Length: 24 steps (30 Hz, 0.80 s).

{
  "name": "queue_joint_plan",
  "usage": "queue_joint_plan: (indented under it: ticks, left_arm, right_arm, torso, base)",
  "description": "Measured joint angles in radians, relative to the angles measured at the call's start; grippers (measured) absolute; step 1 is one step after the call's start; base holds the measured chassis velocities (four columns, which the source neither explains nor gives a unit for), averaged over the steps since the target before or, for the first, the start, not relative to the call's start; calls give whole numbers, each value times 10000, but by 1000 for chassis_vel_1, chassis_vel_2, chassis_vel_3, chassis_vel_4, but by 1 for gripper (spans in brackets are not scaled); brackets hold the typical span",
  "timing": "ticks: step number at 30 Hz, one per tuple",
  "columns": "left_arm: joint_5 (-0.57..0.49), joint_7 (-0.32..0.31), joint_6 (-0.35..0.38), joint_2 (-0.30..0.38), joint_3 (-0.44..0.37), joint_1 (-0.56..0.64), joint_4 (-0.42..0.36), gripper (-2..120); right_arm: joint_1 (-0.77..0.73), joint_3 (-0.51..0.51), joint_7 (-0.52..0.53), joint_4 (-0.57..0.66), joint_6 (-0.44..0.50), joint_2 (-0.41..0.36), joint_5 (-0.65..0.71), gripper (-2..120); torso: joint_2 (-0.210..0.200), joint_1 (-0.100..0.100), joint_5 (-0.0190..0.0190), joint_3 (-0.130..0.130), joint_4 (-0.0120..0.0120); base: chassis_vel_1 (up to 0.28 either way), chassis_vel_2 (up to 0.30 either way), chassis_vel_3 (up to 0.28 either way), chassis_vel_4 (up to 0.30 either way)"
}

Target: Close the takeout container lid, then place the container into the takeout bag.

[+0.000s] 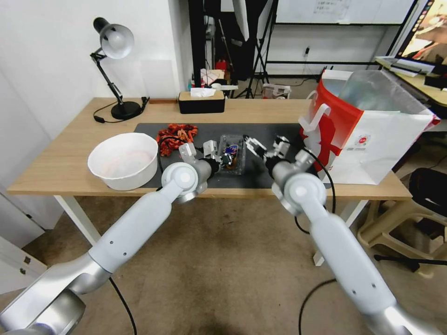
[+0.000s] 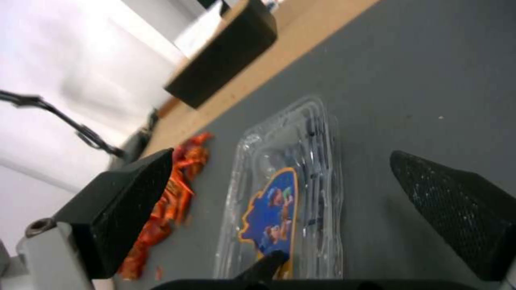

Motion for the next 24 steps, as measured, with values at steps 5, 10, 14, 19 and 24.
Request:
queue_joint_plan:
  ticks: [5,10,14,19,24]
  left_arm:
    - [36,0,-13,-19,5,33,2,0]
    - [58,0,-35,-42,11,50,2,0]
    - [65,0,-42,-47,16,51,2,0]
    - [70,0,-64,-41,33,49,7,0]
    - [86,5,-87,-57,38,49,48,0]
  right_arm:
    - [543,-207,744,-542,-809,149,239,100]
    - [768,-324,1011,-858,-1236,207,480,100]
    - [896,-357,1129,-1048,-1546,259,877,100]
    - [1155,-359,1169,-1461,-1855,483,1223,100]
    - [1376,-371,1269,-1784,-2131,728,1422,100]
  torso:
    - [0,0,1,-1,-1]
    - [1,-1,1,0,-1]
    - [1,-2,2,-1,-2]
    - [1,-1,1,-1,-1]
    - [2,-2,0,-1,-1]
  base:
    - [0,0,0,0]
    - [0,0,0,0]
    - [0,0,0,0]
    - [0,0,0,0]
    - [0,0,0,0]
